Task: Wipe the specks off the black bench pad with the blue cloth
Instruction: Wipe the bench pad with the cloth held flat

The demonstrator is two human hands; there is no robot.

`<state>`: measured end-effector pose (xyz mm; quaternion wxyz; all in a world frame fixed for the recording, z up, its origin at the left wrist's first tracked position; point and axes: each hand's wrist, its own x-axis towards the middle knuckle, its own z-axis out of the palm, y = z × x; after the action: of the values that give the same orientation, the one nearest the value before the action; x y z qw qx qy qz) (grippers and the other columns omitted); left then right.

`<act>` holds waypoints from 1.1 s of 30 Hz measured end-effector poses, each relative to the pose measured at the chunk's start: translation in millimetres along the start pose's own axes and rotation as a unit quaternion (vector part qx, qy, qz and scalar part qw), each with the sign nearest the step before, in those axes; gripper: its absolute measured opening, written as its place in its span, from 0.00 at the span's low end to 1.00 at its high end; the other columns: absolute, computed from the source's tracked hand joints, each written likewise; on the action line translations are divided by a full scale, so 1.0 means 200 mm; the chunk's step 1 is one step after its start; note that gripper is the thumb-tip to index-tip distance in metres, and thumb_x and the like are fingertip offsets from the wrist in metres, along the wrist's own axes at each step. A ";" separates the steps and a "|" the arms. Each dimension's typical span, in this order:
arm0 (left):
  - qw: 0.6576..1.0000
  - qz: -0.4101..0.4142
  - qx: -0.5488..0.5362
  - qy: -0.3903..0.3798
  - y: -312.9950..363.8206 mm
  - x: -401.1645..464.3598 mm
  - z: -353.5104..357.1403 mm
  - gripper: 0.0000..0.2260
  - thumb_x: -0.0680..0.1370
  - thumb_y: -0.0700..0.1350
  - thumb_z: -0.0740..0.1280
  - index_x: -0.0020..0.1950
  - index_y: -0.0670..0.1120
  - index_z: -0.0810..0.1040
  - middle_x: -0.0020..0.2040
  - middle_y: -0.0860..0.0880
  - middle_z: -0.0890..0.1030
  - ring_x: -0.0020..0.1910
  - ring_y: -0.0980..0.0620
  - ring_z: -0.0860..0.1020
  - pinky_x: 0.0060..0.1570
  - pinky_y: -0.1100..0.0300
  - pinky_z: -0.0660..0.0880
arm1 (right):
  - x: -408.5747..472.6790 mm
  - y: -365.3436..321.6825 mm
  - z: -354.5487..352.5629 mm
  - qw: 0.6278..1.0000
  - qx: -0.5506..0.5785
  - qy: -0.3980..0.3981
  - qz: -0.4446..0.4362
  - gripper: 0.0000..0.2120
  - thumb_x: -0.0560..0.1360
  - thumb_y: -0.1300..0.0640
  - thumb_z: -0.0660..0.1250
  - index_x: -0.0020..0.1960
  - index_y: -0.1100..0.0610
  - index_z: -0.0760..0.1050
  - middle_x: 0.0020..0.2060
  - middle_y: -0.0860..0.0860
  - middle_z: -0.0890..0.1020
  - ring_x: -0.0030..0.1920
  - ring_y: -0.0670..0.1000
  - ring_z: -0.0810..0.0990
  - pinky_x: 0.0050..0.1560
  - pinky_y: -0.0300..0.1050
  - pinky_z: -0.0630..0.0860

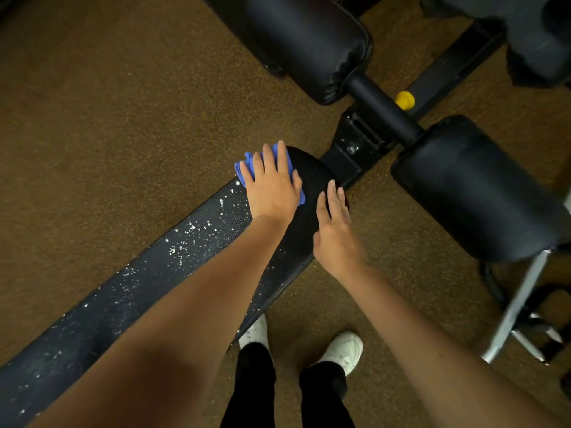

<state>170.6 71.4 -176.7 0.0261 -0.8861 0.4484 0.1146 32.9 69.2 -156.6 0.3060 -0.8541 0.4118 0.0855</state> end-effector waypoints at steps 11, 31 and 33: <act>1.000 -0.009 0.015 -0.006 -0.12 -0.09 0.05 0.23 0.82 0.48 0.47 0.76 0.45 0.48 0.76 0.41 0.54 0.74 0.43 0.53 0.71 0.44 0.47 | 0.00 -0.04 -0.01 0.999 -0.026 -0.030 0.021 0.33 0.78 0.59 0.57 0.75 0.64 0.41 0.74 0.59 0.35 0.74 0.57 0.34 0.75 0.51 0.44; 0.996 0.040 -0.073 0.024 -0.26 -0.05 0.05 0.22 0.81 0.39 0.51 0.75 0.37 0.51 0.75 0.40 0.56 0.75 0.45 0.53 0.73 0.50 0.48 | -0.01 -0.05 -0.01 0.999 -0.027 -0.028 0.029 0.35 0.78 0.56 0.58 0.75 0.65 0.41 0.74 0.59 0.35 0.74 0.57 0.34 0.73 0.49 0.41; 0.991 0.111 -0.065 0.040 -0.30 -0.17 0.07 0.21 0.80 0.41 0.51 0.73 0.37 0.58 0.73 0.39 0.61 0.73 0.43 0.59 0.71 0.47 0.52 | -0.01 -0.05 -0.01 0.999 -0.026 -0.027 0.030 0.36 0.78 0.55 0.59 0.75 0.65 0.41 0.74 0.58 0.34 0.74 0.56 0.34 0.73 0.48 0.41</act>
<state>195.9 136.1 -186.7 -0.0621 -0.8343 0.5365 0.1104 39.9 74.1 -150.1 0.2920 -0.8463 0.4266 0.1288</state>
